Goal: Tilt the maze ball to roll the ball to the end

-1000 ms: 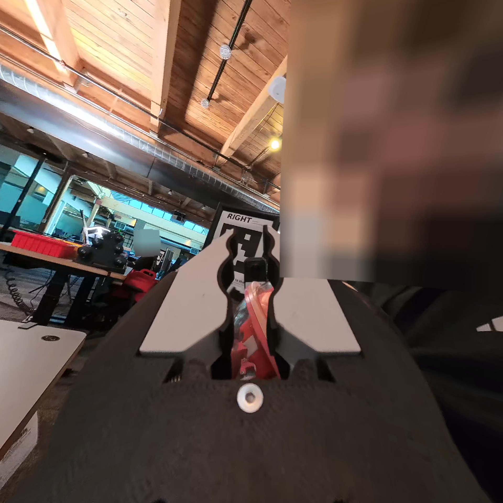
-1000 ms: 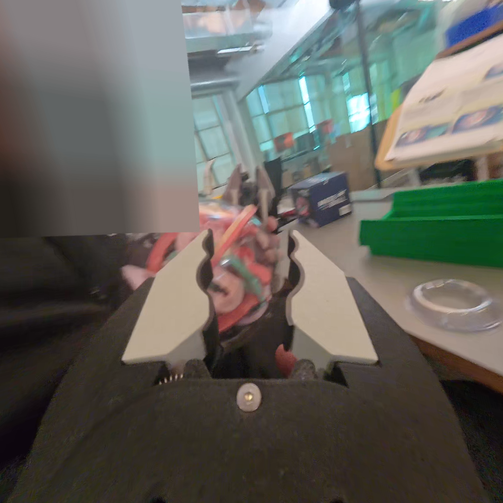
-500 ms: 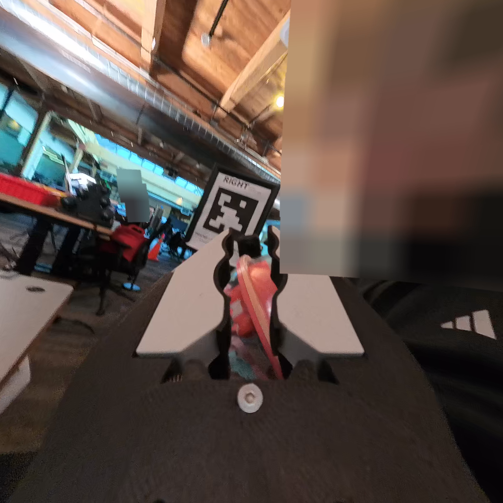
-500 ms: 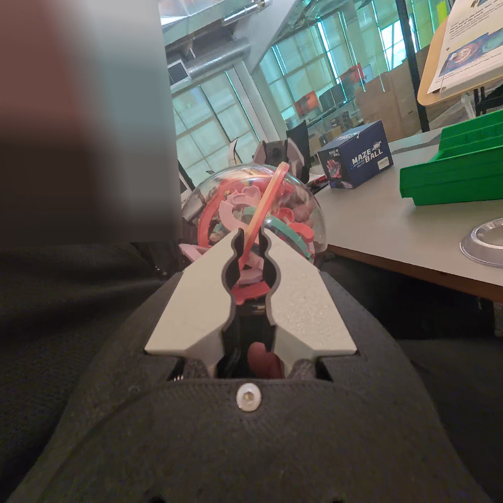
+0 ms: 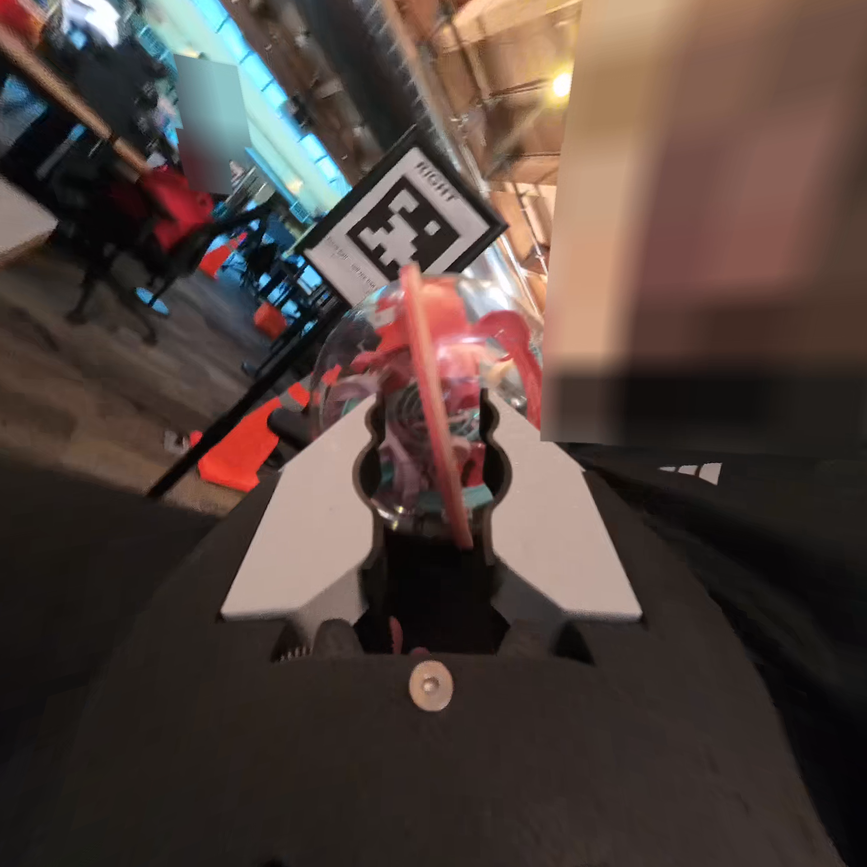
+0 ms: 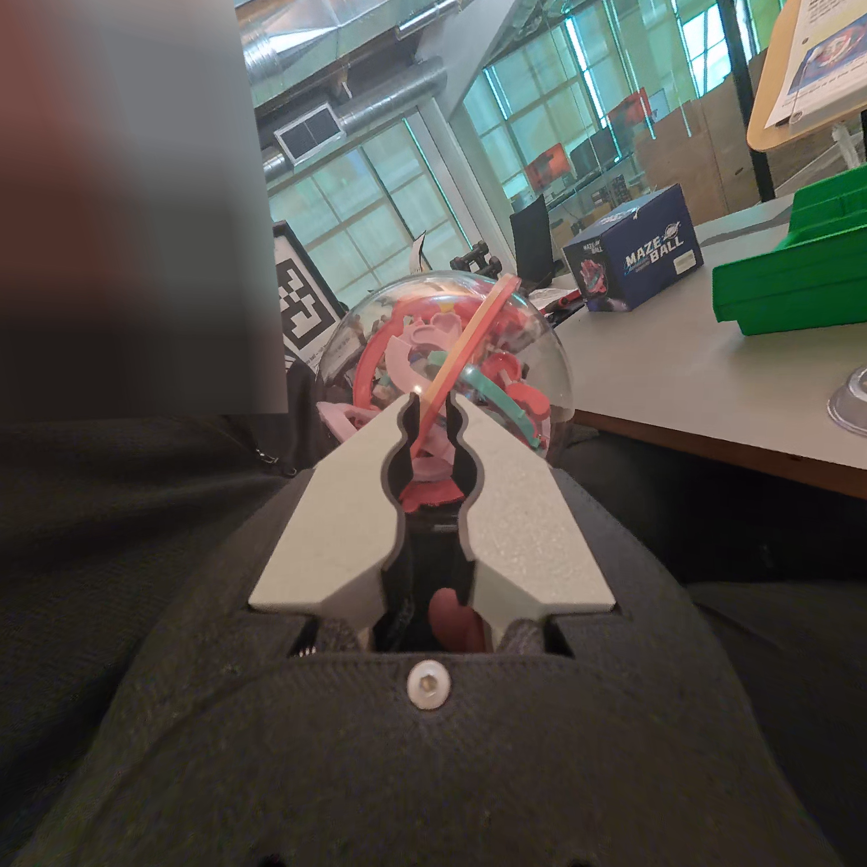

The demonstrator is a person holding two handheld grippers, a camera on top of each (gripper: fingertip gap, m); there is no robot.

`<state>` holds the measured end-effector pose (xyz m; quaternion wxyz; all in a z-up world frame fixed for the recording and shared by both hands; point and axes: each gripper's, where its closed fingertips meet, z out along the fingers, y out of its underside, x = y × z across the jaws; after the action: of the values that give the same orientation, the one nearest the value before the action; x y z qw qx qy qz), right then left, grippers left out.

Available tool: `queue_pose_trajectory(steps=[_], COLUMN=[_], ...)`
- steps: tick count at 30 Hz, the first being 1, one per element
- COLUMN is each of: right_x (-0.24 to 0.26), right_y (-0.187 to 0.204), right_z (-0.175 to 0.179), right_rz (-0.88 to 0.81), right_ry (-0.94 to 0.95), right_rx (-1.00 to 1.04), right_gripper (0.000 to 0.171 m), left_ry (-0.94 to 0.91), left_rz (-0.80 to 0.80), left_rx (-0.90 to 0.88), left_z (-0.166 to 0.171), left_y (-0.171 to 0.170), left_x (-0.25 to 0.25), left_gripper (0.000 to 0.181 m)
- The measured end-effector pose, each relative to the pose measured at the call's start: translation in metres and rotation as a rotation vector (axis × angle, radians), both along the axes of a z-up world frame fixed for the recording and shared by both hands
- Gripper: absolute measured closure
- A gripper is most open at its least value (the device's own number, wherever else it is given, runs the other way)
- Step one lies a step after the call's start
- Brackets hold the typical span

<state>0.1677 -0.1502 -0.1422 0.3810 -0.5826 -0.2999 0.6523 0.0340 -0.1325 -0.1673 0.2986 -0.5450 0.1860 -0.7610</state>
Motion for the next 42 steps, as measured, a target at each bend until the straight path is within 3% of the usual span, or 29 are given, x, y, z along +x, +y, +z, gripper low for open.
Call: queue_pose_trajectory(steps=[4, 7, 12, 17, 22, 42], right_x=[0.001, 0.002, 0.006, 0.008, 0.008, 0.003], right_y=[0.002, 0.003, 0.012, 0.033, 0.047, 0.068], right_z=[-0.006, -0.010, -0.010, 0.003, 0.026, 0.126], right_rz=[0.008, 0.001, -0.029, -0.080, -0.129, -0.406], right_ry=[0.010, -0.004, -0.068, -0.166, -0.151, -0.264], right_rx=[-0.035, -0.040, 0.027, 0.244, 0.392, 1.311], right_gripper=[0.161, 0.161, 0.162, 0.165, 0.164, 0.165], left_ry=[-0.015, 0.015, 0.048, 0.119, 0.151, 0.211], left_rz=[-0.008, -0.022, 0.000, 0.072, 0.138, 0.321], left_rx=[-0.042, -0.063, -0.019, 0.242, 0.496, 1.292], left_z=[-0.005, -0.008, -0.001, 0.037, 0.075, 0.157], left_y=[-0.008, -0.008, 0.000, 0.021, 0.033, 0.039], left_x=[-0.003, -0.005, -0.001, 0.001, 0.004, -0.002], left_gripper=[0.152, 0.174, 0.174, 0.174, 0.175, 0.174])
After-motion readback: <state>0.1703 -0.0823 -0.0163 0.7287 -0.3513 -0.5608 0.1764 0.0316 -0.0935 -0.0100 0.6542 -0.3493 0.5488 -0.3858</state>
